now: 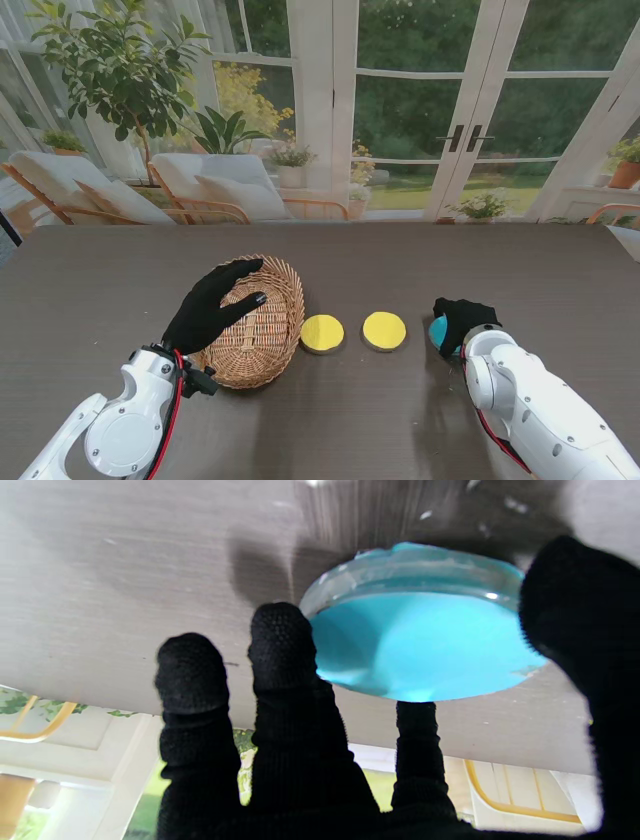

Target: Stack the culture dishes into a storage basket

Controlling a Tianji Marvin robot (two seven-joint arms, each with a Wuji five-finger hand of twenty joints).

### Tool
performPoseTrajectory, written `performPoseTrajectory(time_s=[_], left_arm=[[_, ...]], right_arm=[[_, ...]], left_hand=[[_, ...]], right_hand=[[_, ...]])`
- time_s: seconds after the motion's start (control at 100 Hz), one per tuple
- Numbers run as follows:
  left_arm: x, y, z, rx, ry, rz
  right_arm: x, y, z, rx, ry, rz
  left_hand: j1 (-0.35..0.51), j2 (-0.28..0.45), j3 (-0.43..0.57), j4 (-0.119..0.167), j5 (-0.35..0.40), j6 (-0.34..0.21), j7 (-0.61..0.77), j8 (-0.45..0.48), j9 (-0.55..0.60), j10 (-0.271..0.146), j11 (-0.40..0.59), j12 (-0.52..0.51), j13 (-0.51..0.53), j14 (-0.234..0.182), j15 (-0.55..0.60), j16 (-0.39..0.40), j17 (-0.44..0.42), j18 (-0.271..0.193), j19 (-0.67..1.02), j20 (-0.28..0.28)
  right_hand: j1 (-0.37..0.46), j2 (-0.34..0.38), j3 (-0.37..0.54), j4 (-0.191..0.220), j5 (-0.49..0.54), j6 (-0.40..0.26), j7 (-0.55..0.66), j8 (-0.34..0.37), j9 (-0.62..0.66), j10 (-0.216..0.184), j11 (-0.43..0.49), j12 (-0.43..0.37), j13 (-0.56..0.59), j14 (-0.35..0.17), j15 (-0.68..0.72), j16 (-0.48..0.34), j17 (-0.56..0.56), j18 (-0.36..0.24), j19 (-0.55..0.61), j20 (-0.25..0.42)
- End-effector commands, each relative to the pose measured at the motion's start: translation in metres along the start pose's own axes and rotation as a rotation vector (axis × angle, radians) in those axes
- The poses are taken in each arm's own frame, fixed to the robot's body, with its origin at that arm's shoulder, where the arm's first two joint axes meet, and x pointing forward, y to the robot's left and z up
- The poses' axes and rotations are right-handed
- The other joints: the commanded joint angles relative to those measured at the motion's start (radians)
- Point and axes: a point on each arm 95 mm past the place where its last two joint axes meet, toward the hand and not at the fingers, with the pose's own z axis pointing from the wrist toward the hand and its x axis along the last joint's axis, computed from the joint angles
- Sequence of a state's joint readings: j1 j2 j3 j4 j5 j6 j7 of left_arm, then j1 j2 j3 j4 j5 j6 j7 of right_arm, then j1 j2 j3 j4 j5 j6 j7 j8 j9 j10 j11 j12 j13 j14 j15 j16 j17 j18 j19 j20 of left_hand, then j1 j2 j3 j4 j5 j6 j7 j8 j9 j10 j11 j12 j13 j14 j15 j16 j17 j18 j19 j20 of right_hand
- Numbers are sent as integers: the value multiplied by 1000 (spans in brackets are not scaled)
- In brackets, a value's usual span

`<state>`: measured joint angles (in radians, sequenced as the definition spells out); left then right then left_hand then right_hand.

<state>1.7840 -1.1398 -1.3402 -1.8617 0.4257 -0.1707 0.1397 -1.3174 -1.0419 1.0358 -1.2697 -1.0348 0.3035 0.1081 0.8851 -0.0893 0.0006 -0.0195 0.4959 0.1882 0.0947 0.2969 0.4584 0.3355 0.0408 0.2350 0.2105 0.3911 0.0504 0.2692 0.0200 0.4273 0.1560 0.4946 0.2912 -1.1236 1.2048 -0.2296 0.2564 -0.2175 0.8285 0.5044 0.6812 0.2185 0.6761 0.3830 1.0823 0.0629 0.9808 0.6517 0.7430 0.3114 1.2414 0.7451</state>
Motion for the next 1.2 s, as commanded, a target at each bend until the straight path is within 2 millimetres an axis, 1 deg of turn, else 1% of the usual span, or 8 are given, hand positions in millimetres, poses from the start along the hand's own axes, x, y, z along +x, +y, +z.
performPoseTrajectory(time_s=[0.0, 0.22, 0.4, 0.64, 0.84, 0.86, 1.02, 1.19], left_arm=[[2, 1, -1, -11, 6, -4], [3, 1, -2, -7, 10, -2], [3, 0, -4, -3, 9, 1], [3, 0, -5, 1, 9, 1], [3, 0, -5, 1, 8, 0], [3, 0, -5, 1, 8, 0], [3, 0, -6, 2, 6, -1], [4, -1, -6, 5, 4, -2]], right_arm=[[9, -3, -9, 14, 37, -7], [15, 20, -35, -24, 101, 19], [26, 22, -61, -33, 190, 32], [47, 10, -105, -27, 342, 47], [67, -11, -137, -22, 460, 47], [69, -14, -139, -22, 468, 47], [87, -30, -153, -38, 523, 28], [103, -37, -157, -52, 544, -1]], left_hand=[[-10, 53, -15, 14, -18, 2, -18, -4, -14, -10, -4, -9, -21, -11, -13, -9, -10, -30, -30, -10], [-10, 54, -15, 14, -14, -1, -16, -4, -14, -9, -4, -9, -20, -12, -13, -9, -8, -29, -29, -10], [-9, 54, -15, 14, -19, 0, -18, -4, -14, -9, -4, -9, -20, -11, -13, -9, -9, -29, -30, -11], [-9, 53, -15, 14, -20, 2, -18, -4, -14, -8, -4, -9, -20, -11, -13, -9, -9, -29, -30, -11], [-10, 54, -15, 14, -16, 0, -17, -4, -14, -10, -4, -9, -20, -11, -13, -9, -8, -30, -30, -11], [-10, 54, -15, 14, -15, -1, -17, -4, -15, -10, -4, -10, -19, -12, -13, -9, -8, -30, -29, -11], [-10, 54, -15, 14, -17, 0, -17, -4, -14, -9, -4, -9, -19, -11, -13, -9, -9, -30, -30, -11], [-10, 54, -15, 14, -19, 0, -18, -4, -13, -10, -4, -9, -19, -11, -13, -9, -9, -30, -30, -11]], right_hand=[[99, 62, 146, 90, 29, -30, 92, 15, 61, -67, 63, 22, 34, -10, 11, 9, 76, 38, 57, -28], [103, 73, 135, 93, 34, -23, 94, 4, 44, -57, 57, 24, 28, -11, 16, 14, 77, 35, 63, -27], [99, 78, 124, 93, 33, -20, 90, -3, 36, -55, 54, 26, 27, -8, 19, 15, 78, 33, 65, -26], [88, 86, 113, 93, 26, -15, 79, -13, 20, -54, 50, 28, 16, -11, 16, 14, 72, 27, 63, -28], [79, 89, 105, 92, 24, -15, 74, -18, 6, -53, 47, 29, 8, -11, 15, 14, 64, 18, 63, -28], [78, 89, 104, 92, 23, -14, 73, -18, 5, -52, 47, 29, 9, -18, 14, 13, 64, 17, 63, -28], [72, 86, 104, 91, 23, -13, 73, -19, -5, -51, 49, 31, 4, -16, 12, 12, 62, 11, 62, -28], [57, 96, 96, 87, 16, -14, 72, -18, -21, -52, 51, 31, -6, -16, 9, 10, 51, 8, 57, -31]])
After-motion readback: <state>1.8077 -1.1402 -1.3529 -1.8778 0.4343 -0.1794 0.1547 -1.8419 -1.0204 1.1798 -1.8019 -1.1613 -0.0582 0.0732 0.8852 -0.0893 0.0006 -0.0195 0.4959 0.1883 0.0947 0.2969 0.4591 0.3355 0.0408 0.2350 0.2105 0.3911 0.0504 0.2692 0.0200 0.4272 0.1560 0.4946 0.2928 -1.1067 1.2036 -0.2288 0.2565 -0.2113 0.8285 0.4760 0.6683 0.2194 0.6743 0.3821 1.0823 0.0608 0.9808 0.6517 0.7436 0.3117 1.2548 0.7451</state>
